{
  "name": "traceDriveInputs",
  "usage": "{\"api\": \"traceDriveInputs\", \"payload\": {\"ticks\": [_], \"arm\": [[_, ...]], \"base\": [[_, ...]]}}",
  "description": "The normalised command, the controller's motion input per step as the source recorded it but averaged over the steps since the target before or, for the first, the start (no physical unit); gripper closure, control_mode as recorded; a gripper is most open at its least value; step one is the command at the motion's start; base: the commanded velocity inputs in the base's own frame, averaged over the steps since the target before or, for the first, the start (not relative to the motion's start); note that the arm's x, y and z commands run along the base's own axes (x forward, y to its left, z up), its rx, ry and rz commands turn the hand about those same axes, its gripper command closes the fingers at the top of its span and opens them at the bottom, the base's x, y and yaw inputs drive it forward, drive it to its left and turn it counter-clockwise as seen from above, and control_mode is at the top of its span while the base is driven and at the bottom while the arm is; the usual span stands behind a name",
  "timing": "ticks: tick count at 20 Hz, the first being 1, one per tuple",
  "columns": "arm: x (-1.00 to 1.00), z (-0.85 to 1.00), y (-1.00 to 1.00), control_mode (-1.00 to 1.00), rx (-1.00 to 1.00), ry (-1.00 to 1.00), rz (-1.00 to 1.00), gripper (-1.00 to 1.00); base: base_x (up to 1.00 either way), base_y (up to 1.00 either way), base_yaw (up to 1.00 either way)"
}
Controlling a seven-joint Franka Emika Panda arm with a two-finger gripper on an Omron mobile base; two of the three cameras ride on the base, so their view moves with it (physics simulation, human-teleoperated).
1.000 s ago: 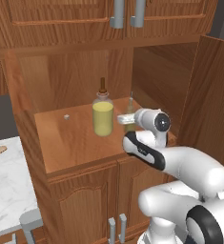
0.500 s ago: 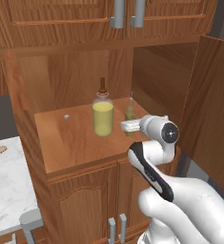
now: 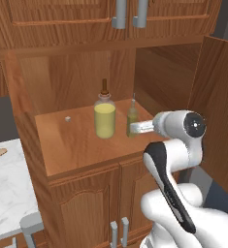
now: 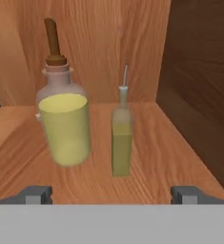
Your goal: Pick the oil and vinegar bottle and oil and vinegar bottle from the counter and place them in the cabinet.
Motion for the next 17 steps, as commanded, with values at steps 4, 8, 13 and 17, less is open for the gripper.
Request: {"api": "traceDriveInputs", "payload": {"ticks": [4,8,13,17], "arm": [[-1.0,0.2,-0.14,-1.0,0.0,0.0,0.04,-1.0],[-1.0,0.07,-0.25,-1.0,0.01,-0.04,0.05,-1.0],[-0.66,-0.11,-0.21,-1.0,0.05,-0.08,0.02,-1.0],[-0.48,0.06,0.03,-1.0,0.04,-0.06,0.04,-1.0]], "base": [[0.0,0.0,0.0],[0.0,0.0,0.0],[0.0,0.0,0.0],[0.0,0.0,0.0]]}}
